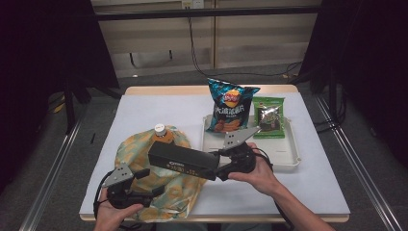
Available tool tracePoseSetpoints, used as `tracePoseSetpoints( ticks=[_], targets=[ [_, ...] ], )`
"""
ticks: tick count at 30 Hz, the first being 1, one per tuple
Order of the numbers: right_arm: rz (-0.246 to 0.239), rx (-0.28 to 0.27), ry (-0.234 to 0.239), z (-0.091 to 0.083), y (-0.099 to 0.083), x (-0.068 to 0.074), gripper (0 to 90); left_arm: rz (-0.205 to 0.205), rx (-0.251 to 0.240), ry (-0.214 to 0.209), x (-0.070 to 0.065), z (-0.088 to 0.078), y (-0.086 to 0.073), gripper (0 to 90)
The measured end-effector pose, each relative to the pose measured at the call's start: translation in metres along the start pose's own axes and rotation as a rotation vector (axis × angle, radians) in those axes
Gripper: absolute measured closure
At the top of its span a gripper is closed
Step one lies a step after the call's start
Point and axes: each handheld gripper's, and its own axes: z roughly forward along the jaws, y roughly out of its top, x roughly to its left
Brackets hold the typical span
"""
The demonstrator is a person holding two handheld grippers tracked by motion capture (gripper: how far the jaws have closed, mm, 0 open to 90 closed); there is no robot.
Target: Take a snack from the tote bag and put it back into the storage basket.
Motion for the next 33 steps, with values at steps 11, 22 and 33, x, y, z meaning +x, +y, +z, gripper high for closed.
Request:
tracePoseSetpoints(
  ticks=[11,22,33],
  targets=[
    [-0.012,-0.043,-0.008,-0.024,0.006,-0.009,43.5,-0.017,-0.027,0.010,0.002,-0.006,0.000,8.7],
    [-0.034,-0.057,0.002,-0.039,0.006,-0.019,43.5,-0.019,-0.053,0.012,0.003,-0.010,0.001,6.4],
    [-0.033,-0.077,-0.031,-0.061,0.009,-0.034,43.5,-0.017,-0.072,0.013,0.004,-0.014,0.001,5.1]
  ],
)
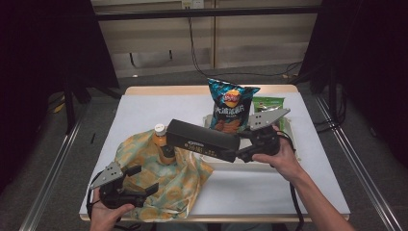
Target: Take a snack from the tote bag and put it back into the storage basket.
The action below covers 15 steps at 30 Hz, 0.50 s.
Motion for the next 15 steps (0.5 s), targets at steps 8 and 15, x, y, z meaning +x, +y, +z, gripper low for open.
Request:
tracePoseSetpoints(
  ticks=[8,15],
  targets=[
    [0.008,0.007,-0.035,-0.013,-0.004,-0.014,43.5,-0.001,-0.002,-0.001,0.001,0.000,-0.001,4.9],
    [0.013,0.028,-0.065,-0.024,-0.008,-0.023,43.5,0.001,0.001,0.003,0.002,0.000,-0.001,4.9]
  ],
)
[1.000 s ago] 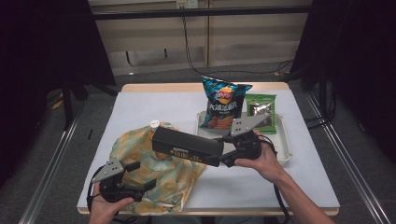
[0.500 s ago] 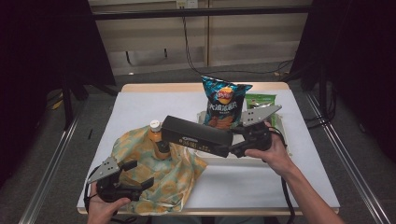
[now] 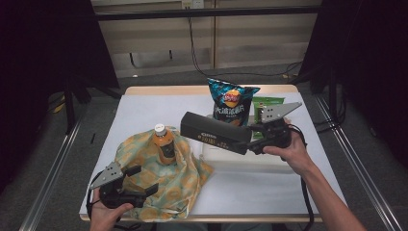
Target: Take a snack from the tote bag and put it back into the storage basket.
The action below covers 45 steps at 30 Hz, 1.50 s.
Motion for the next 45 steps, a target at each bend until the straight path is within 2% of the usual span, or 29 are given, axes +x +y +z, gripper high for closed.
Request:
tracePoseSetpoints(
  ticks=[7,19,24,37,45],
  targets=[
    [-0.002,0.039,-0.024,-0.003,-0.008,-0.008,43.5,0.012,0.022,0.011,-0.002,0.002,-0.001,4.5],
    [0.045,0.085,-0.054,-0.002,-0.033,-0.027,43.5,0.000,0.008,0.004,-0.001,0.002,-0.001,3.3],
    [0.047,0.098,-0.059,-0.001,-0.039,-0.032,43.5,0.002,0.007,0.008,-0.001,0.001,-0.001,3.3],
    [0.077,0.130,-0.065,0.000,-0.057,-0.041,43.5,0.004,0.011,0.009,-0.001,0.002,-0.001,3.4],
    [0.074,0.143,-0.070,-0.001,-0.061,-0.042,43.5,0.004,0.009,0.010,-0.001,0.002,-0.001,3.4]
  ],
)
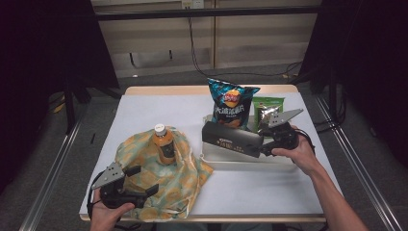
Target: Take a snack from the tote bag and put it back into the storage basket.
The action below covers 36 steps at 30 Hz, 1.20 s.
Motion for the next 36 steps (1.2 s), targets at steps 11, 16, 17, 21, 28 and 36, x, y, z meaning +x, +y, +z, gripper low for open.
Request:
tracePoseSetpoints(
  ticks=[11,16,17,21,28,36],
  targets=[
    [0.007,0.049,-0.003,0.005,-0.015,-0.003,43.5,0.002,-0.001,0.000,0.000,0.000,0.000,3.4],
    [-0.002,0.076,-0.003,0.013,-0.016,-0.003,43.5,0.000,-0.002,0.000,0.000,-0.001,0.000,3.4],
    [0.000,0.075,0.003,0.014,-0.016,-0.004,43.4,0.002,-0.003,0.001,0.000,-0.001,0.000,3.4],
    [0.002,0.074,-0.002,0.014,-0.017,-0.005,43.3,0.000,-0.002,-0.003,0.000,0.000,0.000,3.4],
    [-0.006,0.083,0.023,0.021,-0.021,-0.010,43.0,0.002,0.002,-0.001,0.000,0.000,0.000,3.4],
    [-0.012,0.086,0.014,0.024,-0.022,-0.009,41.5,0.003,-0.001,-0.004,0.001,0.000,0.000,3.4]
  ],
)
